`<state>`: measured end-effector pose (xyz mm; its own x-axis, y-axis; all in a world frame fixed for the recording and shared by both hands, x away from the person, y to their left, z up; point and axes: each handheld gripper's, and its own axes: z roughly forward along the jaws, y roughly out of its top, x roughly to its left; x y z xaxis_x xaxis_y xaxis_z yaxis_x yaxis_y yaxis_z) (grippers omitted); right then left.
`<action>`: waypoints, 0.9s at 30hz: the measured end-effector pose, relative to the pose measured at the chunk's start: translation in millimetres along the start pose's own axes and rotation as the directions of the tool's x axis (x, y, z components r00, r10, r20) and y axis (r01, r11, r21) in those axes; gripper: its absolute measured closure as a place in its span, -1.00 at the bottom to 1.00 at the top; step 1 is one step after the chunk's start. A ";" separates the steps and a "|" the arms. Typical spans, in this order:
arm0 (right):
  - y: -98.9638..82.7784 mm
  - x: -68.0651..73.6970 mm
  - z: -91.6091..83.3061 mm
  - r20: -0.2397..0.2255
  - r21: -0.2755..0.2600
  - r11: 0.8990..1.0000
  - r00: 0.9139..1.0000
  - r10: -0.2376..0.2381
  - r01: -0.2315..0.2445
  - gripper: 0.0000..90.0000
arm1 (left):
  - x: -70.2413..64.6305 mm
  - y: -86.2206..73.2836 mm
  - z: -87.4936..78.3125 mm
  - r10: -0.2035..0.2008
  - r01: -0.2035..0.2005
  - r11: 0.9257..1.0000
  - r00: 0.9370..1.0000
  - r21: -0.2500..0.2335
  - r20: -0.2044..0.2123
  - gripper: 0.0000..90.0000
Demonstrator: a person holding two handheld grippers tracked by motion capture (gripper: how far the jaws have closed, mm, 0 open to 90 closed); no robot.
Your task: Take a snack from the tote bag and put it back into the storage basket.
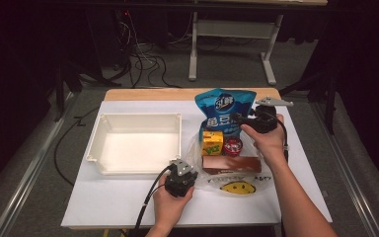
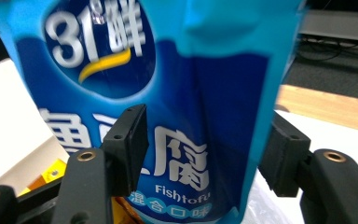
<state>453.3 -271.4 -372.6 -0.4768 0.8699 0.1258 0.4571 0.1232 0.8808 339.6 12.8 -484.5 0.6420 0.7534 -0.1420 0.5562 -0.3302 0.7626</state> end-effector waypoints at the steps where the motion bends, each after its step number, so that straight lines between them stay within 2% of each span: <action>1: -1.2 -0.4 2.3 0.000 0.003 1.000 1.000 -0.003 0.003 -0.11 | 0.3 0.0 -0.2 -0.002 0.002 1.000 1.000 -0.001 0.001 0.95; 3: -1.0 -1.0 4.0 -0.003 -0.011 1.000 1.000 -0.006 0.006 -0.08 | 0.2 0.0 -0.1 -0.001 0.001 1.000 1.000 0.000 0.002 0.95; 4: -0.4 -0.9 4.0 -0.007 -0.019 1.000 1.000 -0.001 0.001 -0.01 | 0.2 0.0 -0.1 -0.001 0.001 1.000 1.000 0.000 0.002 0.95; 8: -0.9 6.6 1.5 0.006 -0.033 0.999 0.999 -0.035 0.035 0.81 | 0.3 0.0 0.0 0.000 0.000 1.000 1.000 0.000 0.005 0.95; 10: -1.3 12.5 1.2 0.009 -0.023 0.998 0.998 -0.058 0.058 0.95 | 0.8 0.0 0.0 -0.004 0.004 1.000 1.000 -0.001 0.005 0.95; 13: 0.5 20.9 -0.3 0.016 -0.015 0.996 0.996 -0.086 0.086 1.00 | 0.4 0.0 0.0 -0.003 0.003 1.000 1.000 -0.001 0.003 0.95; 18: 3.3 30.5 -4.4 0.015 -0.038 0.995 0.995 -0.096 0.096 1.00 | 0.9 0.1 0.1 -0.008 0.008 1.000 1.000 0.001 0.002 0.96; 22: 11.6 32.0 -16.1 0.003 -0.088 0.994 0.998 -0.061 0.061 1.00 | 0.9 0.1 0.3 -0.009 0.009 1.000 1.000 0.000 0.000 0.96; 27: 20.6 32.7 -29.6 0.002 -0.134 0.990 0.999 -0.049 0.049 1.00 | 0.3 0.1 0.5 -0.008 0.008 1.000 1.000 -0.002 -0.005 0.96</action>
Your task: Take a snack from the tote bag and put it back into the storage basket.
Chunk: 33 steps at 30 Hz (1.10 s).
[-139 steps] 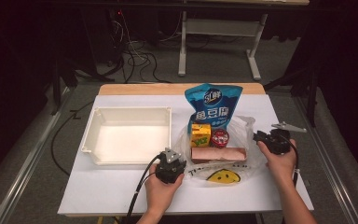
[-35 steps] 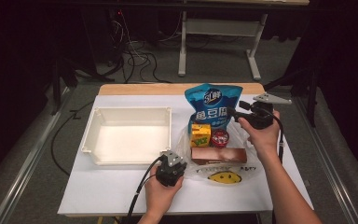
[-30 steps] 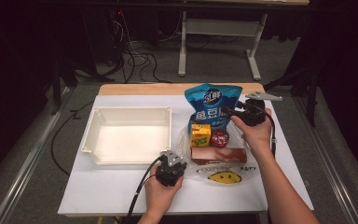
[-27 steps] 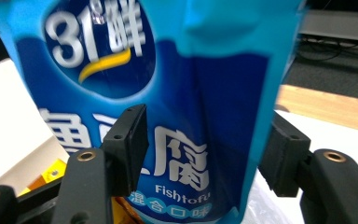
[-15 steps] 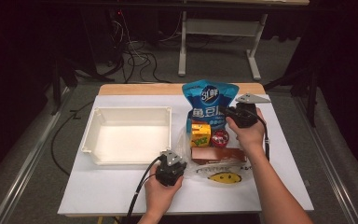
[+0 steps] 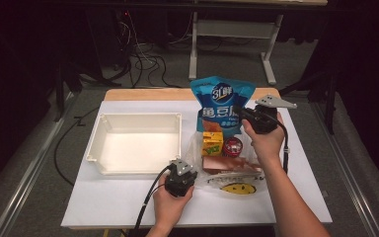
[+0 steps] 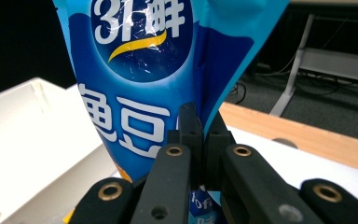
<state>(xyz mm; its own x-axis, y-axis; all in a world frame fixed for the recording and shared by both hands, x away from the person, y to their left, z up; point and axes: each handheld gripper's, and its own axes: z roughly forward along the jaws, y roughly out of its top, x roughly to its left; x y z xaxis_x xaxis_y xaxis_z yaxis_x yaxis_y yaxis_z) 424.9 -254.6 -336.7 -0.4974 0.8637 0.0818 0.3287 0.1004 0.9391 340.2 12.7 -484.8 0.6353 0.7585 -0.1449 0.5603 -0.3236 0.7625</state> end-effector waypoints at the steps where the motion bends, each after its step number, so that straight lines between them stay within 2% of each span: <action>1: 0.0 0.0 0.0 0.000 0.000 1.000 1.000 0.000 0.000 1.00 | 0.0 0.0 0.0 0.000 0.000 1.000 1.000 0.000 0.000 0.96; 7: 15.1 0.8 -12.0 -0.012 -0.045 0.999 1.000 0.010 -0.011 1.00 | -0.7 0.1 -0.2 0.005 -0.005 1.000 1.000 0.002 -0.001 0.96; 10: 22.1 2.8 -16.1 -0.015 -0.062 0.998 1.000 0.015 -0.016 1.00 | -1.4 -0.6 -2.1 0.012 -0.012 1.000 1.000 -0.018 -0.002 0.96; 11: 24.4 3.3 -16.9 -0.014 -0.068 0.998 1.000 0.010 -0.011 1.00 | -1.2 -1.1 -3.6 0.010 -0.009 0.999 1.000 -0.034 0.006 0.94; 13: 28.5 5.7 -19.2 -0.009 -0.067 0.998 1.000 0.013 -0.013 1.00 | 1.6 -3.1 -10.1 -0.007 0.010 0.995 0.999 -0.098 0.036 0.86; 14: 30.8 6.9 -20.0 -0.007 -0.068 0.998 1.000 0.005 -0.006 1.00 | 3.5 -3.7 -13.6 -0.024 0.029 0.992 0.999 -0.119 0.044 0.81; 15: 32.8 7.8 -20.9 -0.009 -0.070 0.998 1.000 0.001 -0.001 1.00 | 5.8 -4.2 -16.8 -0.045 0.055 0.989 0.996 -0.135 0.071 0.75; 16: 34.7 8.4 -22.0 -0.007 -0.072 0.997 1.000 0.002 -0.002 1.00 | 6.8 -4.6 -20.4 -0.048 0.058 0.987 0.996 -0.148 0.070 0.70; 19: 38.9 7.3 -25.3 -0.008 -0.084 0.996 1.000 0.013 -0.014 1.00 | 6.2 -2.5 -39.2 -0.035 0.046 0.973 0.998 -0.225 0.049 0.55; 21: 39.9 5.9 -27.5 -0.008 -0.091 0.996 1.000 0.022 -0.022 1.00 | 8.2 3.7 -51.7 -0.039 0.055 0.966 0.997 -0.251 0.067 0.45; 24: 39.5 5.1 -29.2 0.000 -0.091 0.995 1.000 0.030 -0.030 1.00 | 10.2 16.1 -66.5 -0.023 0.044 0.964 0.996 -0.263 0.083 0.29; 25: 39.5 5.1 -29.2 0.000 -0.091 0.995 1.000 0.030 -0.030 1.00 | 10.2 16.1 -66.5 -0.023 0.044 0.964 0.996 -0.263 0.083 0.26; 26: 38.7 5.7 -29.7 0.004 -0.086 0.996 0.999 0.034 -0.033 1.00 | 12.3 25.6 -74.6 -0.012 0.035 0.958 0.996 -0.283 0.085 0.22; 30: 37.9 7.5 -30.4 0.003 -0.085 0.996 0.999 0.036 -0.035 1.00 | 17.3 48.7 -86.0 -0.006 0.030 0.948 0.997 -0.315 0.076 0.14; 31: 38.1 8.2 -30.3 0.003 -0.084 0.996 0.999 0.037 -0.037 1.00 | 17.3 48.7 -86.0 -0.006 0.030 0.948 0.997 -0.315 0.076 0.12; 32: 38.5 9.1 -30.4 0.005 -0.083 0.996 0.999 0.036 -0.035 1.00 | 19.6 62.0 -90.1 0.005 0.015 0.946 0.998 -0.323 0.060 0.10; 33: 38.5 9.1 -30.4 0.005 -0.083 0.996 0.999 0.036 -0.035 1.00 | 19.6 62.0 -90.1 0.005 0.015 0.946 0.998 -0.323 0.060 0.07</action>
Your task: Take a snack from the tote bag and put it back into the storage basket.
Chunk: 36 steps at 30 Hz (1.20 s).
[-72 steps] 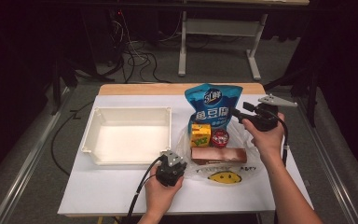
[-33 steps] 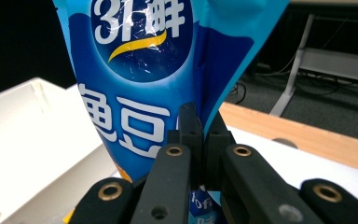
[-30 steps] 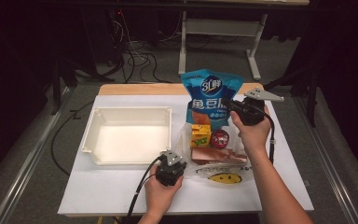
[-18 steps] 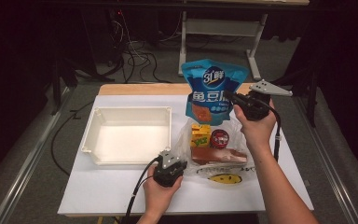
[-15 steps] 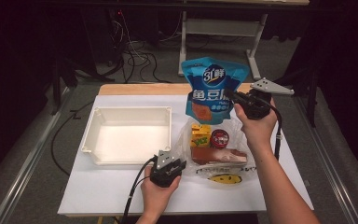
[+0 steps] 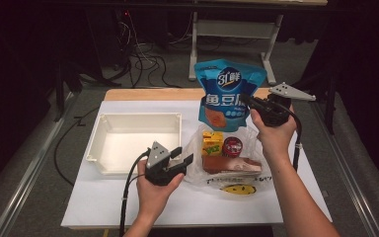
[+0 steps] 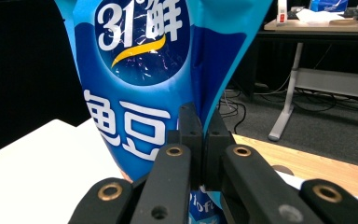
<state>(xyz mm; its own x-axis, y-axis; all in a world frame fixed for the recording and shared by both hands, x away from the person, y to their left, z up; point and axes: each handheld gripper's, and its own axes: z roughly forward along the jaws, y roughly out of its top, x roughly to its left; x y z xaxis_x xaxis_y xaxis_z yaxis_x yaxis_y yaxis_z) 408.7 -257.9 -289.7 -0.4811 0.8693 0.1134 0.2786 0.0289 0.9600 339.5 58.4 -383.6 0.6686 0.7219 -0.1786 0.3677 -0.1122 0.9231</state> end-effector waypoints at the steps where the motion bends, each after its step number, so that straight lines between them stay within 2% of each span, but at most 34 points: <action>1: 0.6 1.5 0.1 -0.002 -0.001 1.000 1.000 0.002 -0.002 1.00 | 2.7 13.2 0.4 -0.001 0.001 1.000 1.000 -0.014 0.000 0.06; 2: 0.8 2.1 0.1 -0.003 0.000 1.000 1.000 0.008 -0.008 1.00 | 2.7 13.2 0.4 -0.001 0.001 1.000 1.000 -0.014 0.000 0.05; 3: 1.0 2.3 0.1 -0.006 -0.003 1.000 1.000 0.009 -0.009 1.00 | 6.6 25.9 1.4 0.019 -0.019 1.000 1.000 -0.023 -0.010 0.03; 4: 1.2 2.7 0.1 -0.011 -0.004 1.000 1.000 0.012 -0.012 1.00 | 9.6 31.3 2.5 0.026 -0.026 0.999 1.000 -0.035 -0.014 0.02; 8: 1.3 5.3 0.9 -0.025 -0.007 1.000 1.000 0.015 -0.015 1.00 | 22.0 49.5 8.4 0.017 -0.019 0.998 0.999 -0.060 -0.031 -0.06; 10: 1.2 7.9 1.5 -0.025 -0.005 1.000 1.000 0.015 -0.015 1.00 | 27.1 57.5 9.7 -0.003 0.001 0.997 1.000 -0.075 -0.016 -0.06; 14: 1.8 12.2 2.9 -0.035 -0.008 1.000 0.999 0.017 -0.018 1.00 | 30.9 71.8 14.7 -0.004 0.002 0.995 1.000 -0.100 -0.019 -0.06; 18: 1.5 18.1 5.5 -0.047 -0.007 1.000 0.999 0.016 -0.016 1.00 | 28.5 84.7 21.0 0.006 -0.009 0.993 1.000 -0.115 -0.027 -0.07; 21: 0.7 23.3 8.0 -0.052 -0.002 1.000 0.998 0.018 -0.018 1.00 | 25.1 93.2 25.1 -0.001 -0.002 0.991 1.000 -0.134 -0.022 -0.08; 30: -0.9 37.7 12.4 -0.090 -0.005 1.000 0.996 0.008 -0.009 1.00 | 19.8 108.5 32.4 -0.016 0.013 0.987 1.000 -0.157 -0.018 -0.15; 33: -1.2 42.9 13.6 -0.099 0.002 1.000 0.995 0.012 -0.012 1.00 | 16.3 113.4 32.7 -0.009 0.006 0.987 1.000 -0.159 -0.022 -0.13; 36: -1.3 49.5 15.2 -0.111 -0.002 1.000 0.994 -0.005 0.005 1.00 | 9.5 117.8 32.2 -0.005 -0.004 0.987 0.998 -0.163 -0.057 0.01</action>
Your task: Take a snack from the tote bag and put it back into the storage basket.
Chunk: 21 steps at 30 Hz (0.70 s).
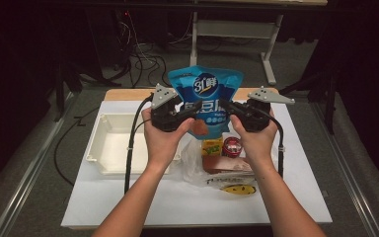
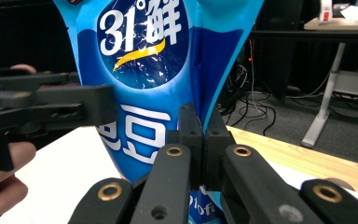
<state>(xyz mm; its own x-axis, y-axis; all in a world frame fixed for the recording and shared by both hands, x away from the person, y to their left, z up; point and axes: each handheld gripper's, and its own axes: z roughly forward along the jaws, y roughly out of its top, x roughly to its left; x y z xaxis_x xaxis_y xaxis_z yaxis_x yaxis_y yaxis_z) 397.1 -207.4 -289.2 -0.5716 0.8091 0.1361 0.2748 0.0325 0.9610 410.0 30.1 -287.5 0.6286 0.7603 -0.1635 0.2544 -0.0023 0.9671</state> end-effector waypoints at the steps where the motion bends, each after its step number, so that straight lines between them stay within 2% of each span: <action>1: 0.1 2.5 0.8 0.001 0.000 1.000 1.000 -0.004 0.004 1.00 | -1.6 1.1 -0.2 0.003 -0.003 1.000 1.000 0.002 -0.023 0.04; 5: 0.3 9.7 4.5 0.002 0.010 1.000 1.000 -0.009 0.009 1.00 | -0.5 4.4 -3.4 -0.020 0.020 1.000 0.999 0.002 -0.035 0.39; 6: -0.1 11.2 5.4 0.002 0.013 1.000 1.000 -0.012 0.012 1.00 | 0.4 4.9 -4.4 -0.022 0.022 1.000 0.999 0.008 -0.039 0.54; 10: -1.5 16.5 9.7 -0.007 0.017 0.999 0.999 -0.033 0.034 1.00 | 2.6 4.4 -5.9 -0.019 0.020 0.999 0.999 0.033 -0.047 0.85; 13: -1.9 20.9 11.6 -0.013 0.012 0.998 0.998 -0.055 0.055 0.97 | 7.5 4.2 -9.1 -0.036 0.037 0.999 0.999 0.026 -0.037 0.95; 15: -2.2 21.9 11.7 -0.022 0.011 0.999 0.998 -0.053 0.053 0.95 | 8.3 4.4 -10.8 -0.036 0.037 0.999 0.999 0.021 -0.039 0.97; 16: -2.6 22.6 12.0 -0.033 0.007 0.999 0.998 -0.049 0.049 0.83 | 10.3 5.5 -15.1 -0.034 0.034 0.999 0.999 0.008 -0.042 0.98; 18: -2.5 22.1 11.2 -0.045 0.004 0.999 0.998 -0.042 0.042 0.72 | 12.9 7.1 -19.7 -0.042 0.042 0.999 0.998 -0.002 -0.039 0.99; 21: -3.6 23.0 7.9 -0.047 0.012 0.999 0.998 -0.048 0.048 0.52 | 17.2 7.8 -24.2 -0.038 0.037 0.999 0.998 -0.005 -0.057 0.99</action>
<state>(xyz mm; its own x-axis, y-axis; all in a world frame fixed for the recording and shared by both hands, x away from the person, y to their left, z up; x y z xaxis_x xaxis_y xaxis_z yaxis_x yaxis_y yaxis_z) 389.1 -184.2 -291.4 -0.6196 0.7784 0.1013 0.2563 0.0787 0.9634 405.0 58.8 -278.1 0.5758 0.7956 -0.1885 0.2742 0.0293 0.9612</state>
